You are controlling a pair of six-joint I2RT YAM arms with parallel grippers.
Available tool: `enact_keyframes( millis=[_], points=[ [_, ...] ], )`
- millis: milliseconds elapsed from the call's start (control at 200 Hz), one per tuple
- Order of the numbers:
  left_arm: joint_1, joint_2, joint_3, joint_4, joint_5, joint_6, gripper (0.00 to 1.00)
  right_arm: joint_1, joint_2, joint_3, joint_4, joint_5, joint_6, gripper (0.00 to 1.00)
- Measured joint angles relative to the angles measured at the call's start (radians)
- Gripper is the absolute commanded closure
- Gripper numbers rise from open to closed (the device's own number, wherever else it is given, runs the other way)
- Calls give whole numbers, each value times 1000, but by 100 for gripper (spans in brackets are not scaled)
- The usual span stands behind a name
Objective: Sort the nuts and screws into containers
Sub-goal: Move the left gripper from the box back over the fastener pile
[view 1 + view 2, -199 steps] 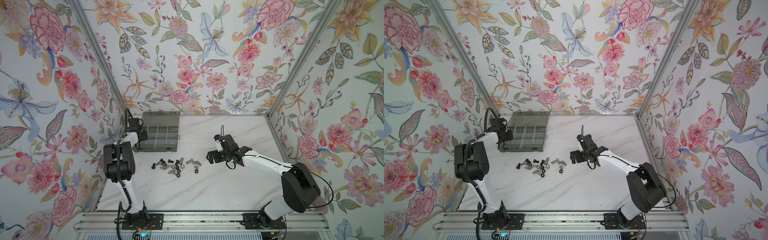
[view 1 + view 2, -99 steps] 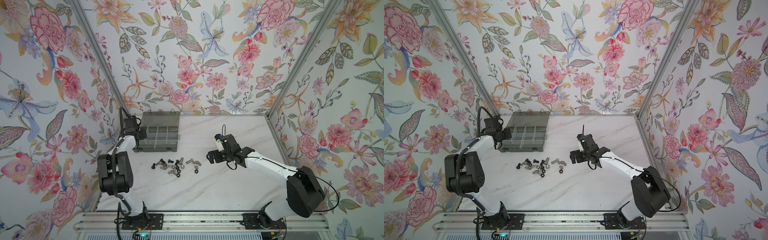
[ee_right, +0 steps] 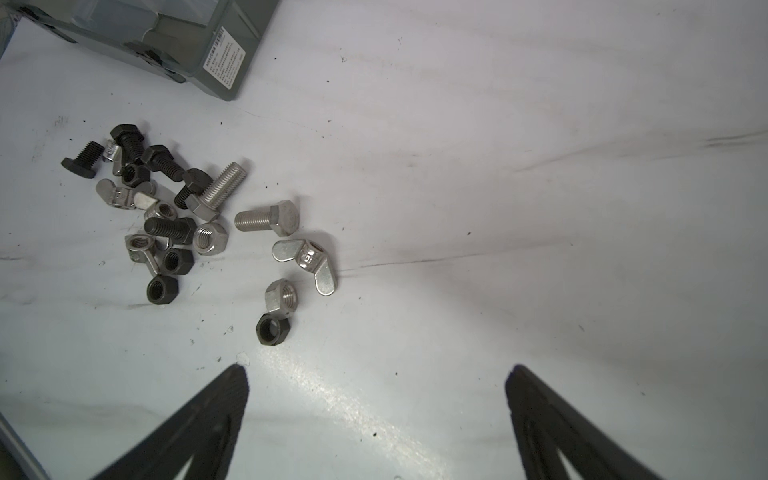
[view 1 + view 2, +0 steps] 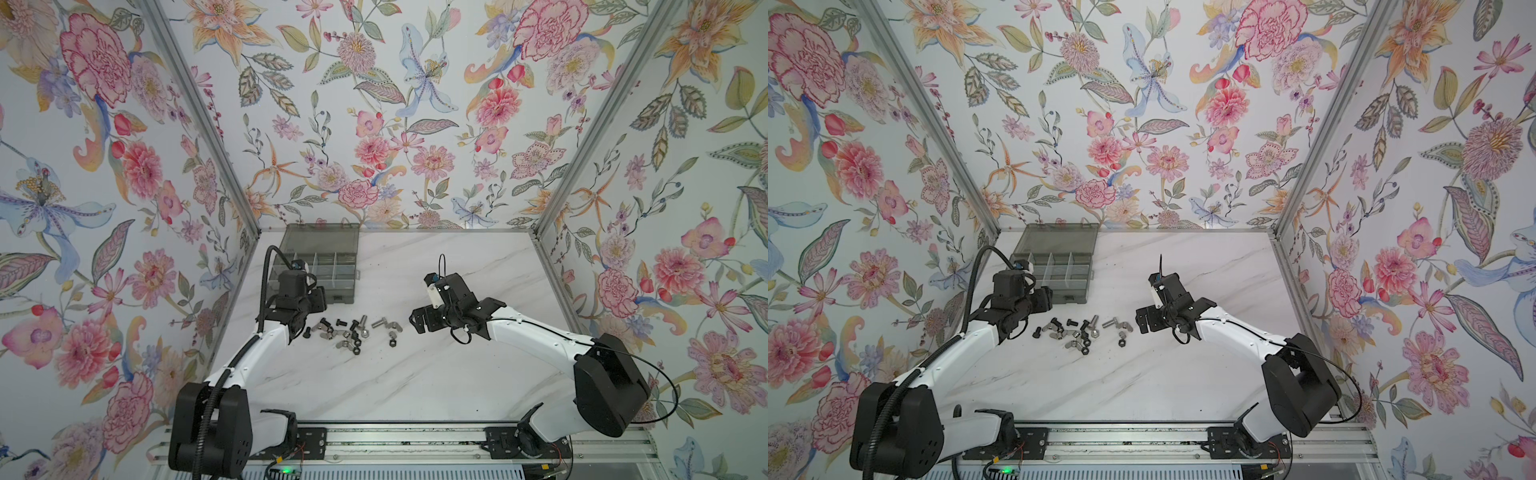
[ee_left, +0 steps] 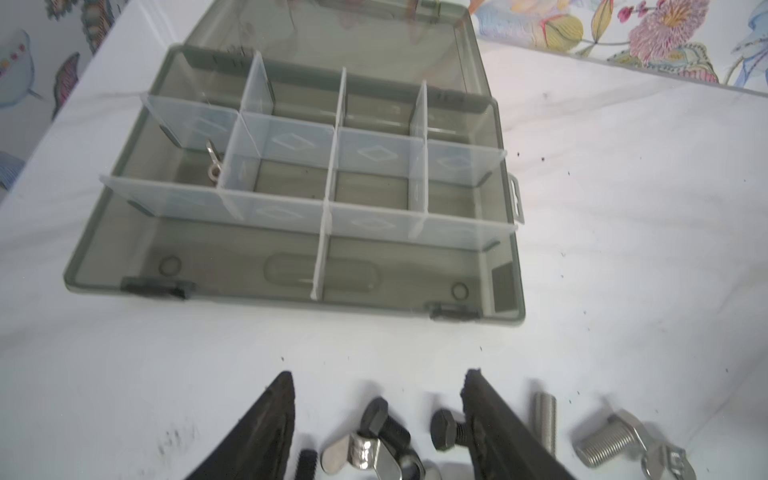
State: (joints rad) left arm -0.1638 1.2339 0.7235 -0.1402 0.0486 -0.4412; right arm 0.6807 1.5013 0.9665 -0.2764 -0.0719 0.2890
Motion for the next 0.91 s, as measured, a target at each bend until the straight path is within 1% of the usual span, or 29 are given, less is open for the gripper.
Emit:
enact_keyframes(
  millis=[165,305,435,575,731,906],
  points=[
    [-89,-94,-119,-23,-2,-68,33,6,0,0,0,1,0,1],
    [-118,-133,-196,-22,23,-120,32,12,0,0,0,1,0,1],
    [-122,-129,-244,-21,50,-163,30,23,0,0,0,1,0,1],
    [-126,-97,-247,-23,61,-187,29,27,0,0,0,1,0,1],
    [-130,-54,-247,-24,64,-196,29,27,0,0,0,1,0,1],
    [-131,-37,-247,-24,55,-195,27,29,0,0,0,1,0,1]
  ],
)
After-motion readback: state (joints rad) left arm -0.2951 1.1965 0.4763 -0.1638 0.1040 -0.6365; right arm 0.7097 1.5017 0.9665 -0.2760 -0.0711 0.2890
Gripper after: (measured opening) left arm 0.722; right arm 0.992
